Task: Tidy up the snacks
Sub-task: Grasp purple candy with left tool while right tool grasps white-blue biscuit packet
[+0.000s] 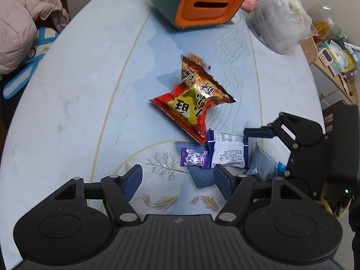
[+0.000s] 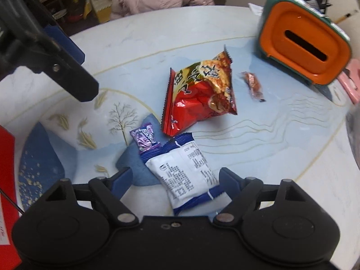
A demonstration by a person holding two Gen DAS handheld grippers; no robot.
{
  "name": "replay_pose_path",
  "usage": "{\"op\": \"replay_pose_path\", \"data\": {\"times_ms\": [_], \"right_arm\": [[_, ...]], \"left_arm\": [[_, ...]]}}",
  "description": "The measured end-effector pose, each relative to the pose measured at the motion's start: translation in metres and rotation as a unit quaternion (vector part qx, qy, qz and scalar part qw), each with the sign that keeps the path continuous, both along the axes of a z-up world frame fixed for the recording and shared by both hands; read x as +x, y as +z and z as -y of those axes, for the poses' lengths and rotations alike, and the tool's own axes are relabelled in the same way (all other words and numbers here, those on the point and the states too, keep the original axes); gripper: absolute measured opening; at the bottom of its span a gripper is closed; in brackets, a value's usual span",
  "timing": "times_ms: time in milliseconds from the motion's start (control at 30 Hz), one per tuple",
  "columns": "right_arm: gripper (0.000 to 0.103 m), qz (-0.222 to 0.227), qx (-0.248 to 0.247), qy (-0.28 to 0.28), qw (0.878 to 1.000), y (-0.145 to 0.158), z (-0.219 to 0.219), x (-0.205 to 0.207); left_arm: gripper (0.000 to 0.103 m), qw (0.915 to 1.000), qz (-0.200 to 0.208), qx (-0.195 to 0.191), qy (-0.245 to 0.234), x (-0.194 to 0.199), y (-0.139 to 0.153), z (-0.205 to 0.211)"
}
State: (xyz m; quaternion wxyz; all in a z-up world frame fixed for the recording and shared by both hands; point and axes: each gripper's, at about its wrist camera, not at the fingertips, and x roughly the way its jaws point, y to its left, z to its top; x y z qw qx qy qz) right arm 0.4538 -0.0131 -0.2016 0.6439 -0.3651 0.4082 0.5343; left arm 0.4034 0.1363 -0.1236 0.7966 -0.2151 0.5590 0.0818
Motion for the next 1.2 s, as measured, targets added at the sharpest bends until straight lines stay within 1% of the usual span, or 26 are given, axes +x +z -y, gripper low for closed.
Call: {"op": "replay_pose_path", "data": {"times_ms": [100,200,367,533,633,733,767,800,867,1000,1100,1200], "right_arm": [[0.084,-0.002,-0.008,0.018,1.0,-0.008,-0.006,0.004],[0.084,0.011,-0.015,0.03,0.999,-0.013,-0.01,0.005],[0.083,-0.003,-0.011,0.035,0.999,-0.019,-0.01,0.01],[0.078,-0.021,0.002,0.033,0.999,-0.019,-0.007,0.011],[0.071,-0.02,0.009,0.033,0.999,-0.016,-0.003,0.01],[0.063,-0.019,0.015,0.019,1.0,-0.014,0.001,0.01],[0.057,-0.017,0.017,0.013,1.0,-0.013,0.001,0.011],[0.055,-0.018,0.017,0.007,1.0,-0.012,0.002,0.011],[0.054,-0.015,0.018,0.0,1.0,-0.012,0.003,0.013],[0.05,-0.004,0.021,-0.02,1.0,-0.011,0.007,0.015],[0.05,0.005,0.02,-0.036,0.999,-0.011,0.011,0.02],[0.05,0.003,0.024,-0.054,0.998,-0.009,0.018,0.026]], "left_arm": [[0.069,0.9999,-0.006,-0.006,-0.006,0.004,-0.007,0.0],[0.069,0.9999,-0.008,-0.007,-0.008,0.009,-0.011,0.001],[0.069,0.9997,-0.013,-0.005,-0.019,0.02,-0.018,0.008],[0.069,0.9994,-0.018,-0.004,-0.028,0.032,-0.027,0.016],[0.069,0.9992,-0.024,-0.002,-0.032,0.037,-0.033,0.019],[0.069,0.9991,-0.029,-0.002,-0.032,0.04,-0.039,0.021],[0.069,0.999,-0.03,0.0,-0.032,0.041,-0.041,0.021],[0.069,0.999,-0.031,0.0,-0.033,0.042,-0.043,0.022],[0.069,0.9988,-0.032,0.003,-0.038,0.044,-0.045,0.024],[0.069,0.9983,-0.03,0.021,-0.046,0.048,-0.051,0.027],[0.069,0.9976,-0.034,0.033,-0.051,0.051,-0.058,0.03],[0.069,0.9969,-0.032,0.043,-0.058,0.052,-0.064,0.034]]}}
